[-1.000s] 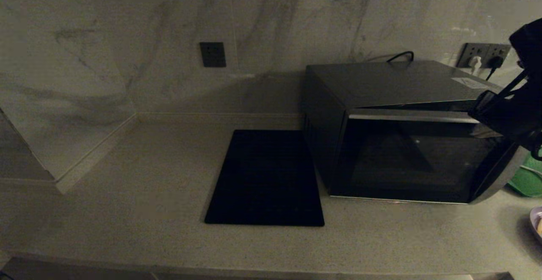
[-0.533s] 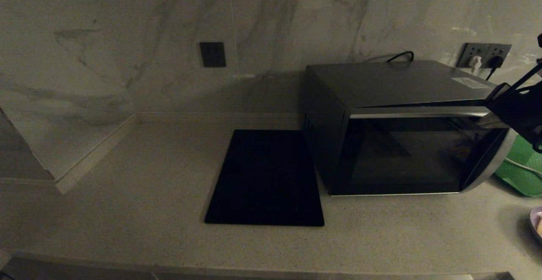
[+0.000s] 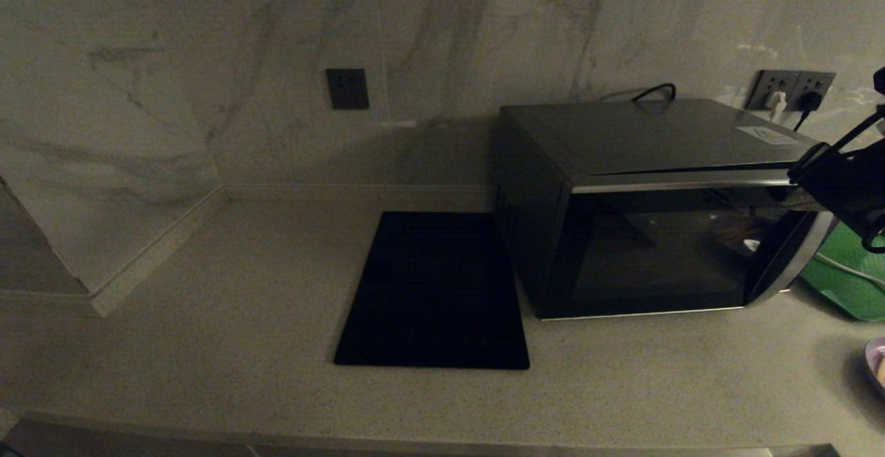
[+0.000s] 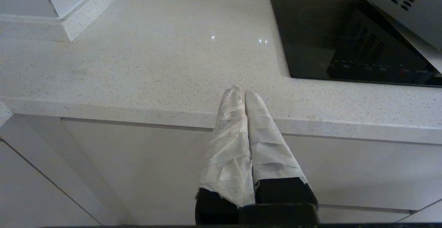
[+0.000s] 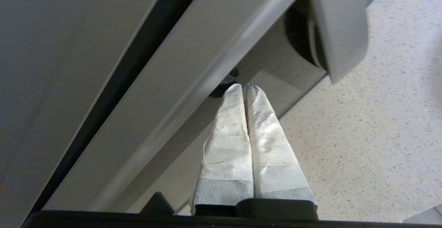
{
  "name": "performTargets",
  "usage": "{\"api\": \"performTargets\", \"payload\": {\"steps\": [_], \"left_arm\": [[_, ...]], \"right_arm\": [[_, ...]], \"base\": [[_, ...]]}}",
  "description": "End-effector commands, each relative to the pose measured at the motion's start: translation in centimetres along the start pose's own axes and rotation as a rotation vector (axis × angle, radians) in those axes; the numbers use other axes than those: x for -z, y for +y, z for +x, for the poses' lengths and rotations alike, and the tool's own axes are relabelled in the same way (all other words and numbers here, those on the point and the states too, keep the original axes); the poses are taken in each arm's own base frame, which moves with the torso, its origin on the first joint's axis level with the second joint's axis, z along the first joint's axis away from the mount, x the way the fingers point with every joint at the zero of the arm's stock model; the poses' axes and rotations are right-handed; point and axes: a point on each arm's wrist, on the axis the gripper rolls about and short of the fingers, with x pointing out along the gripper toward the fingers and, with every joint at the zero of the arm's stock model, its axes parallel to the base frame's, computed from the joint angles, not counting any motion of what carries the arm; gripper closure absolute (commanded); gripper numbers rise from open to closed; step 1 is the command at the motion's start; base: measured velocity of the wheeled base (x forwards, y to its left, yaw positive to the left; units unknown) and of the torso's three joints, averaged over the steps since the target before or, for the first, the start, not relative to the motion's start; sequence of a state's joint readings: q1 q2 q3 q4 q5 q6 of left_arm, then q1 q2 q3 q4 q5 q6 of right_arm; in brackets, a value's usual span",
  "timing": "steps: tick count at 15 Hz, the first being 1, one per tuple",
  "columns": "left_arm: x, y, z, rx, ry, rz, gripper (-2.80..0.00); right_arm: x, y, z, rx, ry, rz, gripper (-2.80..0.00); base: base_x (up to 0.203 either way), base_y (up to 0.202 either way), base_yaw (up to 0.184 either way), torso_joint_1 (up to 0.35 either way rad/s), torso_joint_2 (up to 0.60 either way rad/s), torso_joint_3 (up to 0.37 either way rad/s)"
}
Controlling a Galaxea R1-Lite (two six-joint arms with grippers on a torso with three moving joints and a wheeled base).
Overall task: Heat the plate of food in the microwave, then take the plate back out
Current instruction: Close the microwave oven
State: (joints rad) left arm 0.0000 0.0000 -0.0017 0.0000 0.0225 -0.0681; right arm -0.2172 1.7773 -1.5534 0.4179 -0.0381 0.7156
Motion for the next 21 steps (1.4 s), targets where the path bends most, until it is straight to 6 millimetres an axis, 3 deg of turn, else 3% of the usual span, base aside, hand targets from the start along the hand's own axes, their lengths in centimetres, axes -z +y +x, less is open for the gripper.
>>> {"api": "performTargets", "payload": {"steps": [1, 17, 21], "left_arm": [[0.0, 0.0, 0.0, 0.0, 0.0, -0.001, 0.0], [0.0, 0.0, 0.0, 0.0, 0.0, -0.001, 0.0], [0.0, 0.0, 0.0, 0.0, 0.0, -0.001, 0.0]], "right_arm": [[0.1, -0.1, 0.3, 0.011, 0.004, 0.008, 0.0], [0.4, 0.7, 1.1, -0.046, -0.024, 0.0, 0.0], [0.4, 0.8, 2.3, -0.058, -0.038, -0.003, 0.0]], "base": [[0.0, 0.0, 0.0, 0.0, 0.0, 0.0], [0.0, 0.0, 0.0, 0.0, 0.0, 0.0], [0.0, 0.0, 0.0, 0.0, 0.0, 0.0]]}}
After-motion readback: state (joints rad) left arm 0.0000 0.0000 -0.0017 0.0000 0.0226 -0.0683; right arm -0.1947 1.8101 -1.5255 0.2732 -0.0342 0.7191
